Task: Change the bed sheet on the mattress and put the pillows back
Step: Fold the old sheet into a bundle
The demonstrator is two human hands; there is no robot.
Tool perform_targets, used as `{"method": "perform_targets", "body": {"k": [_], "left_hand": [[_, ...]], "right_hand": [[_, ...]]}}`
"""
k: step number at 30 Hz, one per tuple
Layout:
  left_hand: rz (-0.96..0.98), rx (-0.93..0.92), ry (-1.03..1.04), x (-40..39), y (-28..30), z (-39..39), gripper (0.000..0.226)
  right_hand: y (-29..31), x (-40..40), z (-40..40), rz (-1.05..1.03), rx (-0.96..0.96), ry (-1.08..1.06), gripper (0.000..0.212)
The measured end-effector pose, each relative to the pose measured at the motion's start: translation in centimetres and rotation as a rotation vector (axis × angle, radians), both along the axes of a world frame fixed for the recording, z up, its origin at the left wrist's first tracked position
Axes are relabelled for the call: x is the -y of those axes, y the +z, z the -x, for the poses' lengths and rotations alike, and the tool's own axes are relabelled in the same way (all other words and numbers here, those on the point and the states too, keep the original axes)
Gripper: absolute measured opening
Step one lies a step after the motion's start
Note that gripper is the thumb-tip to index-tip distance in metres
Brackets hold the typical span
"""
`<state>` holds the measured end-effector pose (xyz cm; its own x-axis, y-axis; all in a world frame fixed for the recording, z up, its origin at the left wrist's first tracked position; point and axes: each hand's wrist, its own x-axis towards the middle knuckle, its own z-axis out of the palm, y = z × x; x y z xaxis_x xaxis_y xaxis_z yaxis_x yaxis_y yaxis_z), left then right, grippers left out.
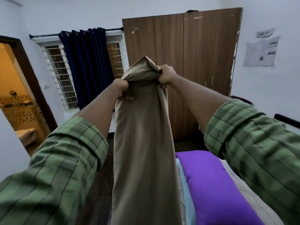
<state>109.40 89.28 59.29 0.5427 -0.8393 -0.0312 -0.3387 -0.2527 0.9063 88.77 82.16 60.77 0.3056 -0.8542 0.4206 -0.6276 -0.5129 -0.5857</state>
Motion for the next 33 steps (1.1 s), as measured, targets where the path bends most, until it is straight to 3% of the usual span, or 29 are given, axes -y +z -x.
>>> {"method": "perform_targets", "body": {"k": [4, 10, 15, 19, 24, 28, 33], "left_hand": [[0.180, -0.124, 0.003, 8.7, -0.7, -1.3, 0.029], [0.330, -0.109, 0.039, 23.8, -2.0, -6.7, 0.044], [0.247, -0.136, 0.019, 21.3, -3.4, -3.8, 0.039], [0.063, -0.007, 0.005, 18.8, -8.6, -3.9, 0.029], [-0.295, 0.332, -0.119, 14.1, -15.7, -5.1, 0.030], [-0.539, 0.620, -0.322, 8.1, -19.6, -4.7, 0.005], [-0.682, 0.803, -0.430, -0.9, -26.8, -3.9, 0.007]], "right_hand": [[-0.2, 9.1, -2.1, -0.024, 0.090, 0.031, 0.028], [1.1, 19.4, -4.7, 0.029, 0.251, -0.025, 0.033], [-3.3, 21.9, -4.6, -0.031, 0.187, 0.019, 0.029], [-9.8, 21.7, -4.1, -0.115, 0.085, 0.029, 0.032], [-18.3, 18.1, -3.4, -0.241, -0.060, 0.026, 0.037], [-23.3, 12.0, -2.1, -0.272, -0.165, 0.039, 0.030], [-29.4, 1.6, 0.5, -0.376, -0.261, 0.043, 0.018]]}}
